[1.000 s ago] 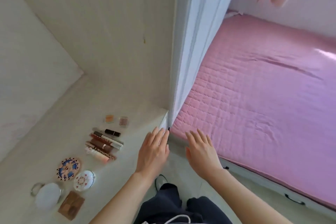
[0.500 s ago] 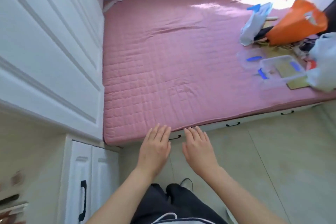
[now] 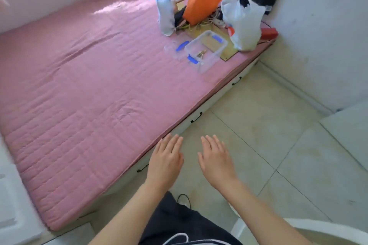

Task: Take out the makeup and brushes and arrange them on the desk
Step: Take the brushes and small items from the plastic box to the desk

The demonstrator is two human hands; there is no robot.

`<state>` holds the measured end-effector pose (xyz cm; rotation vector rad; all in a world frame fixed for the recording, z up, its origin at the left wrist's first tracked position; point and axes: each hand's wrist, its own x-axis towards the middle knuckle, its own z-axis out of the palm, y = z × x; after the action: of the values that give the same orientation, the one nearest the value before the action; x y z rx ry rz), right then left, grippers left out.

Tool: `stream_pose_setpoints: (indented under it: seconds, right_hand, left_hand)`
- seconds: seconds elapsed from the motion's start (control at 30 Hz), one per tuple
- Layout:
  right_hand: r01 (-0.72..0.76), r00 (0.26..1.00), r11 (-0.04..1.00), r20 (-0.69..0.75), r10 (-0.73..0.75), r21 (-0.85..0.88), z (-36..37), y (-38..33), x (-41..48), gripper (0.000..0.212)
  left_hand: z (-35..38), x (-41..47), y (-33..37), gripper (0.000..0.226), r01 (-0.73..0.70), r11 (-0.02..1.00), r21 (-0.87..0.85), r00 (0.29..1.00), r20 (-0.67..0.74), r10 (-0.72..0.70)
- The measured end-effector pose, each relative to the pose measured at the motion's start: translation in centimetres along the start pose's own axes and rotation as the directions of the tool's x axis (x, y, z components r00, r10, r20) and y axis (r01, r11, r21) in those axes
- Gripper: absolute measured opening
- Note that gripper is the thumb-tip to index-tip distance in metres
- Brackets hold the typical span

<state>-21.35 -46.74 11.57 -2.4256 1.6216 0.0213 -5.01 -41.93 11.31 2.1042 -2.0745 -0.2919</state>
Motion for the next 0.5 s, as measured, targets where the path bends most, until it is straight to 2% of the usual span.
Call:
stream_pose_setpoints:
  seconds: [0.23, 0.5]
  right_hand:
    - [-0.234, 0.972, 0.97, -0.014, 0.235, 0.064, -1.8, 7.0, 1.1, 0.05]
    - [-0.413, 0.91, 0.901, 0.029, 0.413, 0.134, -4.3, 13.5, 6.2, 0.051]
  left_hand:
    - [1.6, 7.1, 3.9, 0.047, -0.187, 0.982, 0.017, 0.979, 0.085, 0.185]
    - [2.0, 18.7, 7.1, 0.049, -0.314, 0.95, 0.0, 0.947, 0.067, 0.313]
